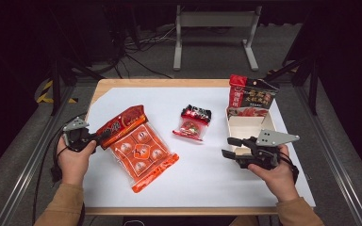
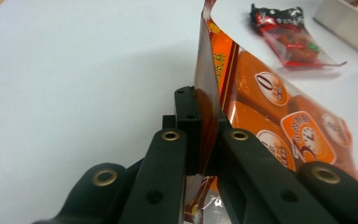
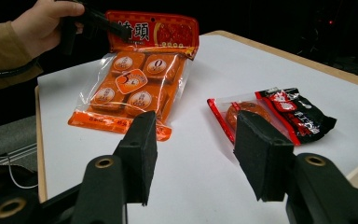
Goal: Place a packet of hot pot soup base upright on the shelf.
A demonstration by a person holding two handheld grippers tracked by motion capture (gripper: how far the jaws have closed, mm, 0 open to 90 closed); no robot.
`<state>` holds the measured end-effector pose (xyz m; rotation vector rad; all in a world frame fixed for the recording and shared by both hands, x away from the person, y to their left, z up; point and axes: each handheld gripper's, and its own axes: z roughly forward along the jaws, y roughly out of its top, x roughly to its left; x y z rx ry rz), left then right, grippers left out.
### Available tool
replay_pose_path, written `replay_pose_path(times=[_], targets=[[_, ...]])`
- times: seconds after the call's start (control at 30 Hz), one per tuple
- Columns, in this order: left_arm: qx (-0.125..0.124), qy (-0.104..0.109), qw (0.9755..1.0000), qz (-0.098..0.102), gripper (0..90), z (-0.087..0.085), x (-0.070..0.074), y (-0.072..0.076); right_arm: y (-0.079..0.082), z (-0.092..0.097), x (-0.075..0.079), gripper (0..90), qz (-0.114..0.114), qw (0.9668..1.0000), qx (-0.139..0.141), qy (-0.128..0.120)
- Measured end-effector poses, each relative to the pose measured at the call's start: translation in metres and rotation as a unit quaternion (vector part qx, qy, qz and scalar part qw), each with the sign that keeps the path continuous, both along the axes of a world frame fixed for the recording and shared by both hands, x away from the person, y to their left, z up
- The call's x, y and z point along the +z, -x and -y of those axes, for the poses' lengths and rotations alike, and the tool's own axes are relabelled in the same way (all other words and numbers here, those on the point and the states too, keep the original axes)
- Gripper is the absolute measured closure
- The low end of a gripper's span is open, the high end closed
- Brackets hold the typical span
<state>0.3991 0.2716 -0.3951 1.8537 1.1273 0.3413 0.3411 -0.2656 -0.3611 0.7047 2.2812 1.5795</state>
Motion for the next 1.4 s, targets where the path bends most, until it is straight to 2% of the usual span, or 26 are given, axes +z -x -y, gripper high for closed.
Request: replay_pose_path(times=[0.17,0.23,0.27,0.4,0.53,0.57,0.63,0.67,0.73,0.83,0.93,0.97,1.07,1.1,1.23,1.27,1.33,1.4], targets=[[-0.005,0.008,0.9997,0.023,90.0,0.003,0.015,0.008,0.000,-0.002,0.001,53.3,-0.007,1.0000,0.006,0.001],[-0.013,0.008,0.9993,0.036,90.0,0.004,0.023,0.011,0.000,-0.004,0.002,54.9,-0.010,0.9998,0.011,0.011],[-0.018,0.010,0.9987,0.047,90.0,0.007,0.031,0.015,0.001,-0.006,0.003,55.4,-0.002,0.9996,0.016,0.023],[-0.033,0.014,0.9972,0.065,90.0,0.014,0.047,0.024,0.001,-0.010,0.006,54.2,0.003,0.9990,0.022,0.038],[-0.055,0.018,0.9947,0.085,90.0,0.022,0.064,0.035,0.000,-0.011,0.008,52.6,0.001,0.9990,0.025,0.036],[-0.055,0.018,0.9947,0.085,90.0,0.022,0.064,0.035,0.000,-0.011,0.008,52.6,0.001,0.9990,0.025,0.036],[-0.068,0.019,0.9928,0.097,90.0,0.026,0.071,0.040,-0.001,-0.012,0.010,51.7,0.001,0.9991,0.027,0.033],[-0.082,0.019,0.9907,0.107,90.0,0.031,0.078,0.046,-0.001,-0.012,0.011,51.5,0.001,0.9991,0.030,0.029],[-0.089,0.025,0.9900,0.107,90.0,0.033,0.081,0.048,-0.001,-0.012,0.012,51.4,0.001,0.9991,0.031,0.029],[-0.105,0.029,0.9870,0.118,90.0,0.039,0.089,0.056,-0.001,-0.013,0.013,50.8,0.001,0.9991,0.034,0.025],[-0.129,0.021,0.9824,0.133,90.0,0.049,0.098,0.064,-0.002,-0.016,0.014,49.1,0.002,0.9990,0.039,0.022],[-0.129,0.021,0.9824,0.133,90.0,0.049,0.098,0.064,-0.002,-0.017,0.014,48.5,0.002,0.9989,0.041,0.020],[-0.152,0.013,0.9769,0.150,90.0,0.061,0.106,0.073,-0.002,-0.021,0.015,46.7,0.004,0.9986,0.050,0.018],[-0.152,0.013,0.9769,0.150,90.0,0.061,0.106,0.073,-0.002,-0.021,0.015,46.7,0.004,0.9986,0.050,0.018],[-0.163,0.002,0.9729,0.164,90.0,0.070,0.112,0.078,-0.003,-0.027,0.015,44.8,0.008,0.9981,0.058,0.016],[-0.169,-0.001,0.9710,0.169,90.0,0.073,0.115,0.080,-0.004,-0.030,0.016,43.6,0.011,0.9979,0.062,0.017],[-0.171,-0.003,0.9704,0.170,90.0,0.075,0.116,0.081,-0.004,-0.031,0.016,43.3,0.012,0.9978,0.063,0.018],[-0.175,-0.008,0.9682,0.179,90.0,0.078,0.119,0.084,-0.006,-0.034,0.016,42.7,0.015,0.9976,0.065,0.018]])
